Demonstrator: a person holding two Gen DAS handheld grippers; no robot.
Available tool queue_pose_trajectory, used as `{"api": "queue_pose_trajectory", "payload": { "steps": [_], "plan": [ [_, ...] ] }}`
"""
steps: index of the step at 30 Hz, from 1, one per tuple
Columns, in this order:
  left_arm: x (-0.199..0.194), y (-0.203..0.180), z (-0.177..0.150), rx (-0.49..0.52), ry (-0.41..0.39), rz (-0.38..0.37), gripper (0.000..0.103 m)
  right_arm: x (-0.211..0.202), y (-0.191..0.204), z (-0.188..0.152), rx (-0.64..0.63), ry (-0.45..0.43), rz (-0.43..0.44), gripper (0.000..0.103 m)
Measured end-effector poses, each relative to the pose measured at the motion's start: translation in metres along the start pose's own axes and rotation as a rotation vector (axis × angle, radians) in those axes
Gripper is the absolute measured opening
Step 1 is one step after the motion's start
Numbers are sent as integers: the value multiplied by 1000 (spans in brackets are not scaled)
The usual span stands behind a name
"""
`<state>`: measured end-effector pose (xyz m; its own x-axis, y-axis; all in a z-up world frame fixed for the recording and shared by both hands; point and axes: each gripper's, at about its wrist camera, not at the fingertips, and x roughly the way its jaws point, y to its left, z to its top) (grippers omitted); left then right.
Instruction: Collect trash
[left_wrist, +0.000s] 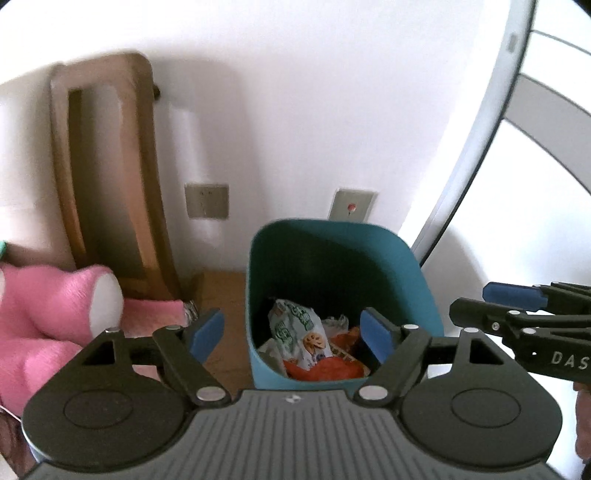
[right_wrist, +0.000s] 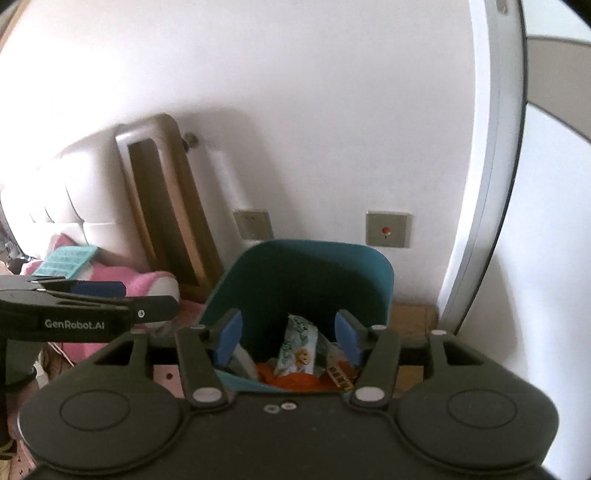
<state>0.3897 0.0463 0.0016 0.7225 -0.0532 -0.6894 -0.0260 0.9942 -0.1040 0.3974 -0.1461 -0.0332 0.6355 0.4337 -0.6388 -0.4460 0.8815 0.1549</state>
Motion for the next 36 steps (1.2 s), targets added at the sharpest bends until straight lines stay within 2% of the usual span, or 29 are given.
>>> {"api": "queue_pose_trajectory", "payload": {
  "steps": [10,16,18,20,22,29,32,36],
  "plan": [
    [-78,18,-30,48,-109,-14,82,-75,42,-26,50,-105,-9,61],
    [-118,29,-43,26,-167,-33,82,-106,61,-36,49,-149,-20,62],
    [-129,32,-46,18,-186,-31,87,-115,66,-39,49,-158,-19,62],
    [-138,32,-49,15,-213,-18,103,-123,69,-40,43,-163,-20,62],
    [-146,33,-50,6,-241,-9,103,-130,70,-41,31,-165,-18,62],
    [-162,30,-52,-32,-244,-55,103,-150,70,-41,5,-167,-38,63],
    [-173,23,-55,-12,-259,-24,103,-156,74,-45,-23,-169,-48,63],
    [-182,15,-60,28,-245,-11,103,-160,76,-49,2,-165,-50,64]
  ]
}}
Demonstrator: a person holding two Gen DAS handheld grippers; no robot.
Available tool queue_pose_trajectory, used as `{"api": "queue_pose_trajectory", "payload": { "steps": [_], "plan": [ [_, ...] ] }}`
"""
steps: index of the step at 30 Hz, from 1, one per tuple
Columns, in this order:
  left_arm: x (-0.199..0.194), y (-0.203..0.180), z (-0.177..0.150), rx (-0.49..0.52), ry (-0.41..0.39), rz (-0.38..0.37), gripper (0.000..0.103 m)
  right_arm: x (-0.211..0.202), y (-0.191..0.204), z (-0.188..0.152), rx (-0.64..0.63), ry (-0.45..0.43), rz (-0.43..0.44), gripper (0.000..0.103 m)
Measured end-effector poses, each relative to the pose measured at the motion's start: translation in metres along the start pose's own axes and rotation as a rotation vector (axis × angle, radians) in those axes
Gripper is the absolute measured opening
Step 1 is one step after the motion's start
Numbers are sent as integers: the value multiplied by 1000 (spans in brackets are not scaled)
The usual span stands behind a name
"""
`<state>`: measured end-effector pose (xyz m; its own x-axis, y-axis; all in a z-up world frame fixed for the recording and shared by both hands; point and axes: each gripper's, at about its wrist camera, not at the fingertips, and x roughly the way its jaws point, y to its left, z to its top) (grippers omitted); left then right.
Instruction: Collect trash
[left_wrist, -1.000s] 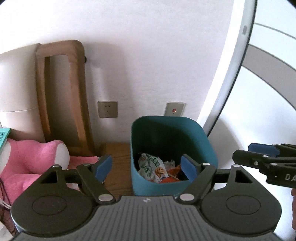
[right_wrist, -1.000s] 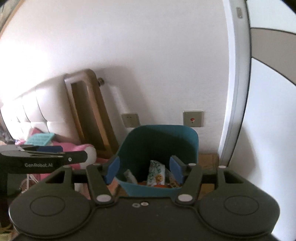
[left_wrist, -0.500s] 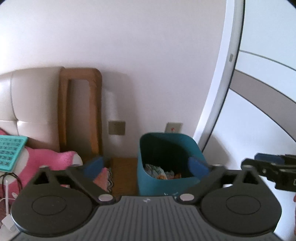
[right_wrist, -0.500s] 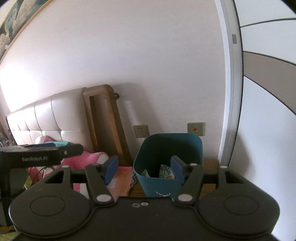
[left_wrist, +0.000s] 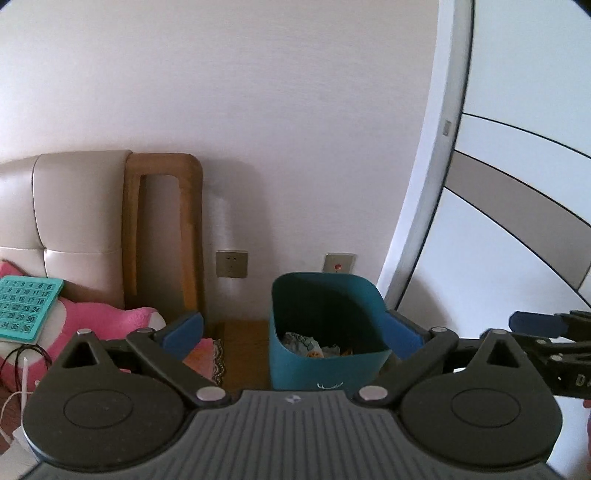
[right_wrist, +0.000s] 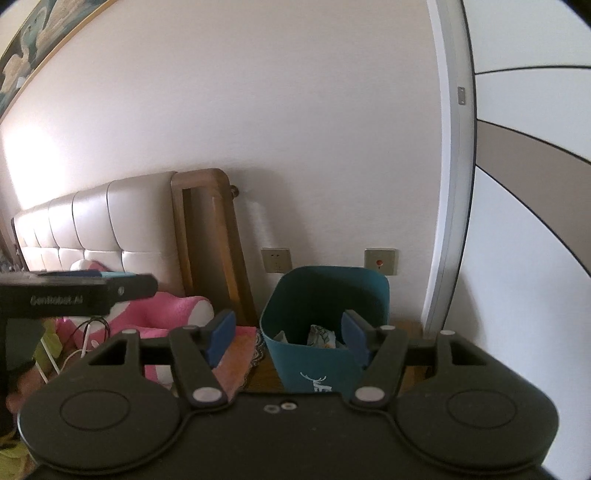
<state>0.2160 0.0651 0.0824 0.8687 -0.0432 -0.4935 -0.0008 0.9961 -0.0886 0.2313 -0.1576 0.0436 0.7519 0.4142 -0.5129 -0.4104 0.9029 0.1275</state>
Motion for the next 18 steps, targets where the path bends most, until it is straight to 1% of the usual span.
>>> {"api": "queue_pose_trajectory", "payload": {
  "steps": [2,8,13,18],
  "plan": [
    [-5,1,-5,1,11,-9,103,-1,2,-1,11,4,-19,64],
    [-20,3,-20,-13,51,-11,103,-10,12,-10,18,6,-30,65],
    [-28,0,-29,-23,61,-4,103,-15,21,-15,14,11,-18,65],
    [-30,-2,-32,-13,75,-20,103,-17,25,-16,12,12,-14,66]
  ]
}}
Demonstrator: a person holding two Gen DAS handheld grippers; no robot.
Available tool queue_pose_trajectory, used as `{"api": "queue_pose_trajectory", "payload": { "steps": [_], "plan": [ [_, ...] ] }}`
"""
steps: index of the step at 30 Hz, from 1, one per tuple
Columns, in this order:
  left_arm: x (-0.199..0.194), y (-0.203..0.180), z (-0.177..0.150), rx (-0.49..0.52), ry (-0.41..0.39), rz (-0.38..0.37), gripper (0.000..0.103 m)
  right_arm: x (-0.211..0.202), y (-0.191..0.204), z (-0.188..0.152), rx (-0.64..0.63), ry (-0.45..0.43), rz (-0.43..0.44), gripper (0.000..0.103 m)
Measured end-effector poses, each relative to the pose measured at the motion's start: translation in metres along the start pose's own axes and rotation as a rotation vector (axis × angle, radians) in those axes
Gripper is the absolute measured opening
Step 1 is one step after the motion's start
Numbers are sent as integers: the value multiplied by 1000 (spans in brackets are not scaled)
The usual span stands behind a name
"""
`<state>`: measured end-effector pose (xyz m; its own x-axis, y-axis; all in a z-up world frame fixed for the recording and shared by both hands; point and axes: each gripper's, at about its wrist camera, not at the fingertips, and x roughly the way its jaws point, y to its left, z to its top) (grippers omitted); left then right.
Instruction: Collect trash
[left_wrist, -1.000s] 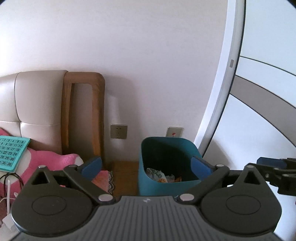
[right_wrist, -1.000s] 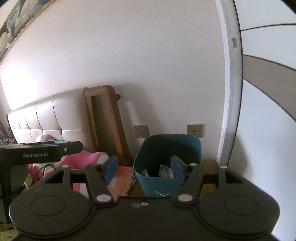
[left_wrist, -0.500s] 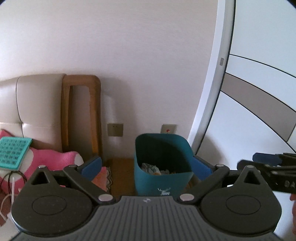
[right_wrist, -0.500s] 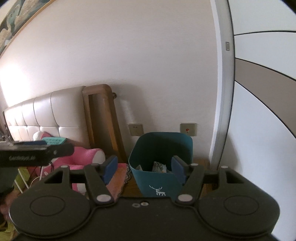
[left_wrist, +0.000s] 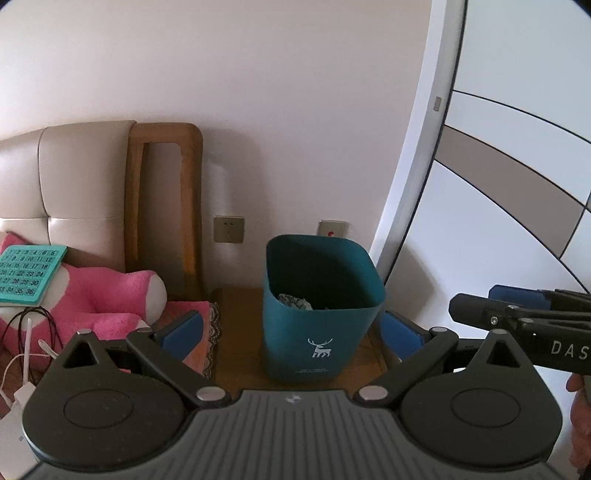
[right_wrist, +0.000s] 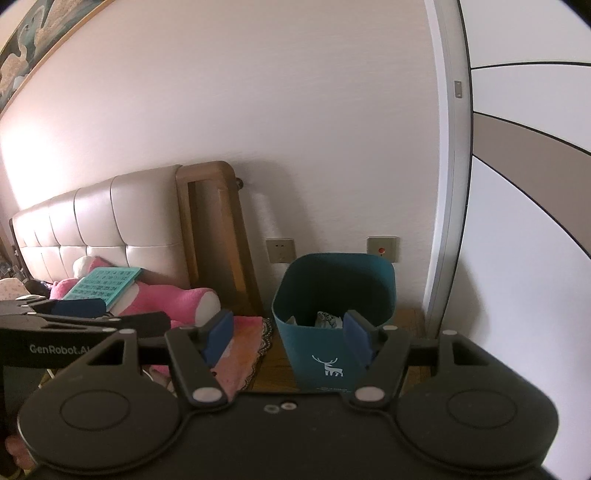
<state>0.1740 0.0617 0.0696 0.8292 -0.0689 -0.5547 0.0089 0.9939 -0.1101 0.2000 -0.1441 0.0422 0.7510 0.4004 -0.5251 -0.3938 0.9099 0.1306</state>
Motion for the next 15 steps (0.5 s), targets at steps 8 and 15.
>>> {"api": "queue_pose_trajectory", "payload": {
  "steps": [8,15],
  "plan": [
    [-4,-1,0,4,4,-31,103,-3,2,-2,-1,2,-5,66],
    [-7,-4,-1,23,-12,-32,103,-7,6,-3,1,-3,-31,66]
  ]
}}
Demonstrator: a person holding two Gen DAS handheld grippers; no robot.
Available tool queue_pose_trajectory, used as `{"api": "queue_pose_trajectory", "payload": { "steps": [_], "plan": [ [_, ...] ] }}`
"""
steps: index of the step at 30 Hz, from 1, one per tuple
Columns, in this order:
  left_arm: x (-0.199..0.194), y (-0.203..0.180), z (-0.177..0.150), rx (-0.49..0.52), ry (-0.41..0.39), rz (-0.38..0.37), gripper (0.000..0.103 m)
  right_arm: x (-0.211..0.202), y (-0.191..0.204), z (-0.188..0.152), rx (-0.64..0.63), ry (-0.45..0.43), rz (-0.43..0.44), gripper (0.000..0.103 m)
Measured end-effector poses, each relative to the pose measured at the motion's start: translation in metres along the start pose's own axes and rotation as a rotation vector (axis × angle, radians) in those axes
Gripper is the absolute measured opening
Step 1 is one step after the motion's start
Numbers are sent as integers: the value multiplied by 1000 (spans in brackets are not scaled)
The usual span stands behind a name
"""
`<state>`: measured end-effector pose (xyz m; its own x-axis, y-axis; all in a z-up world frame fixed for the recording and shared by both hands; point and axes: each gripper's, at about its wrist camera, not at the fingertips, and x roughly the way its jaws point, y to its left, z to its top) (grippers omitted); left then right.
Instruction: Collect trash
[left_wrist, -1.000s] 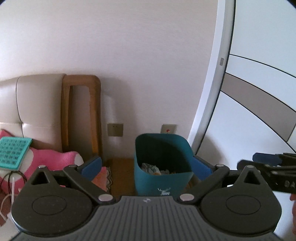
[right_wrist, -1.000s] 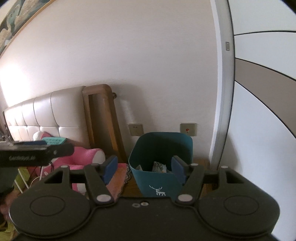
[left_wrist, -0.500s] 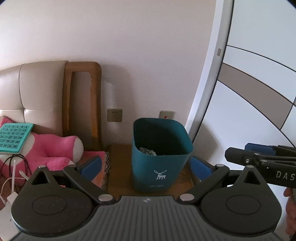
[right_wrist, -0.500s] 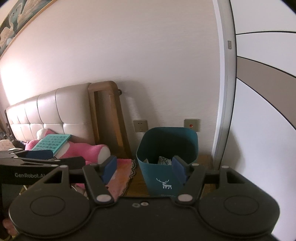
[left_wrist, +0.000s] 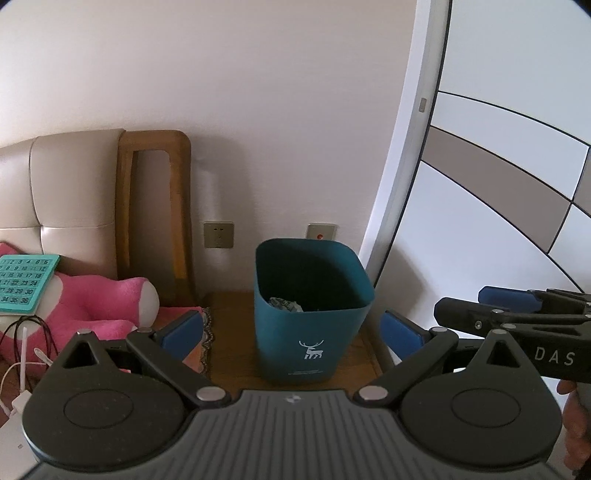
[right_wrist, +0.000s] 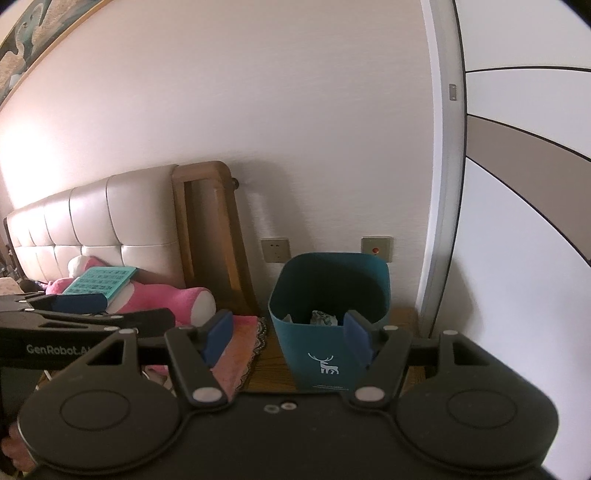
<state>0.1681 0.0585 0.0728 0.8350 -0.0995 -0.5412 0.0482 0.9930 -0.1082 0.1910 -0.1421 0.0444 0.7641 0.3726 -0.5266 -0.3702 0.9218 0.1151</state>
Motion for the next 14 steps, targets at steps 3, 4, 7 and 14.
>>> {"api": "queue_pose_trajectory", "payload": {
  "steps": [3,4,7,14],
  "plan": [
    [1,0,-1,-6,2,-8,103,-1,2,0,2,1,-11,66],
    [1,1,-1,-6,4,-11,103,-1,3,-1,4,1,-13,66],
    [3,3,-2,-14,12,-24,103,-2,4,-1,5,1,-20,66],
    [3,4,-4,-20,9,-35,103,-2,7,-1,7,2,-24,66]
  ]
}}
